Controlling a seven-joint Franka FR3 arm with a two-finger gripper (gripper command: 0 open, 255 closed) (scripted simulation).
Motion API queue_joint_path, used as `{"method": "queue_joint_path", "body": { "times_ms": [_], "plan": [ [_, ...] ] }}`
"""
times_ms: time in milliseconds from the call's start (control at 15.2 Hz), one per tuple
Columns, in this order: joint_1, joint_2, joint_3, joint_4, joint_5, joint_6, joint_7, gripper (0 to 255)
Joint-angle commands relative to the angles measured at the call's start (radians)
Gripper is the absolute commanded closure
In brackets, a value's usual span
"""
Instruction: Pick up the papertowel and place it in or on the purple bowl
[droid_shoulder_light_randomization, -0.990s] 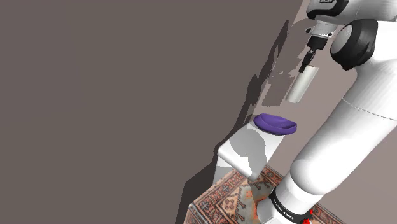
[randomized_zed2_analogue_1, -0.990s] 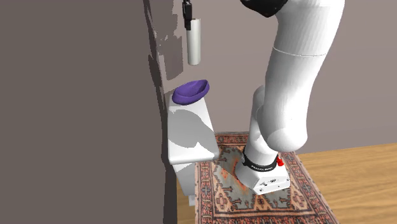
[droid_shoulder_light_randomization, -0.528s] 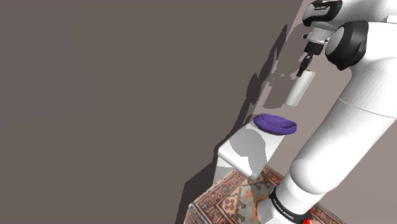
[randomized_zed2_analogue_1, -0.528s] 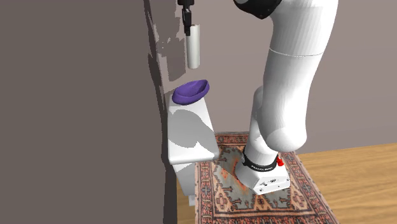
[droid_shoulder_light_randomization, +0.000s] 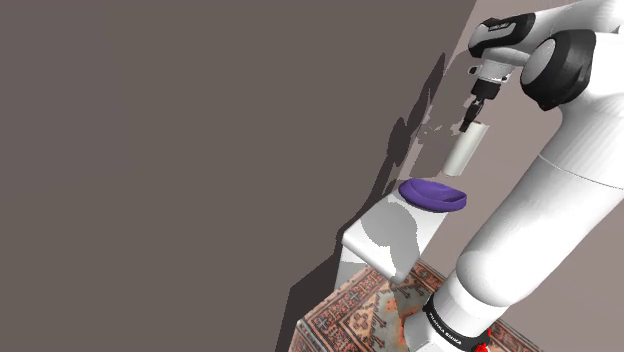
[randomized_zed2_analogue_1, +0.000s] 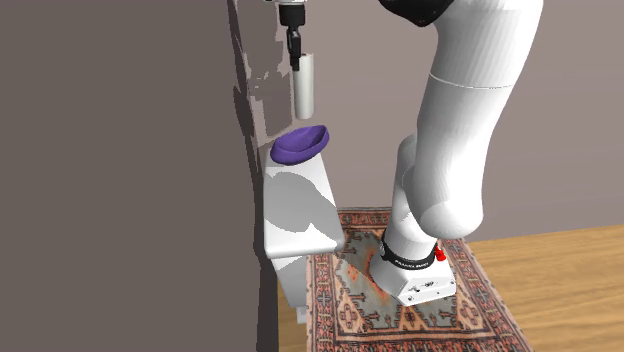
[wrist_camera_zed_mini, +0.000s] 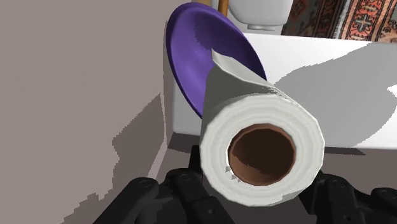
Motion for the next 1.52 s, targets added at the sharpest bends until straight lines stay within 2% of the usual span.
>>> {"method": "queue_joint_path", "body": {
  "times_ms": [0,792,1320,1386,1452],
  "plan": [
    [0.000,-0.002,0.000,-0.030,-0.001,0.029,0.000,255],
    [0.001,0.000,0.000,-0.194,0.000,0.195,-0.003,255],
    [0.001,0.000,0.000,-0.194,0.000,0.195,-0.003,255],
    [0.001,0.000,0.000,-0.194,0.000,0.195,-0.003,0],
    [0.001,0.000,0.000,-0.194,0.000,0.195,-0.003,0]
  ]
}}
